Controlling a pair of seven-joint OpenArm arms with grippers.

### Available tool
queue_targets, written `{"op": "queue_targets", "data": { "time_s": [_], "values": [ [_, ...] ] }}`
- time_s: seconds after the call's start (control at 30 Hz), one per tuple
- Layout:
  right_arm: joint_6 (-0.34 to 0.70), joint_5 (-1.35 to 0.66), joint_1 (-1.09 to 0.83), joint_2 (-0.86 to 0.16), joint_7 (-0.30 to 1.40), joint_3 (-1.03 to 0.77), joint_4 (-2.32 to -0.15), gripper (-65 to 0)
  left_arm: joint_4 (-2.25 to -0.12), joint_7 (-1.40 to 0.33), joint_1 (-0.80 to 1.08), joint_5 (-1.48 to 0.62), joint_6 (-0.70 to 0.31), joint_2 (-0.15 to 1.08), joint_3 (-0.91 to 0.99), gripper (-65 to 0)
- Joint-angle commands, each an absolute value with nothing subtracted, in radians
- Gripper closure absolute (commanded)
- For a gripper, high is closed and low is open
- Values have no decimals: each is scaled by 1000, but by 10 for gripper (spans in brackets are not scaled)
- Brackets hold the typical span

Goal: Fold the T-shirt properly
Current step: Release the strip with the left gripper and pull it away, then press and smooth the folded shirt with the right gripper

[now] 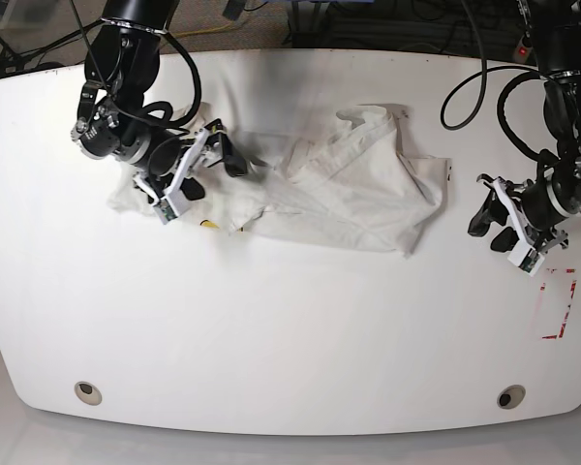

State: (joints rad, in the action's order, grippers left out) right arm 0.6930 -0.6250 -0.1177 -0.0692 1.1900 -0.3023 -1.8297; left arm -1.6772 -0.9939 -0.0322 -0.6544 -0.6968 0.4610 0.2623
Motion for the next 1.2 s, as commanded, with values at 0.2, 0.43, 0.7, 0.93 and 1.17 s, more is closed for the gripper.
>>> {"op": "queue_targets", "data": {
  "time_s": [0.2,0.43,0.7,0.93,1.17],
  "values": [
    [698,-702,-33,-42,1168,-127,-1724,-468,-1584,-1069,-38,-670,-698,478,456,-262],
    [698,-699,62,-35,1156,-42,-1544,-468,-1581,-1069,16,-670,-698,479,475,-262],
    [698,-699,79,-35,1106,38,-1471,-453,-1580,-1069,48,-670,-698,478,476,-262],
    [698,-707,73,-35,1082,45,-1478,0,-1573,-1069,51,-668,-698,478,476,-261],
    [698,-730,73,-42,1121,41,-1626,0,-1577,-1069,79,-668,-698,478,473,-261]
  ]
}}
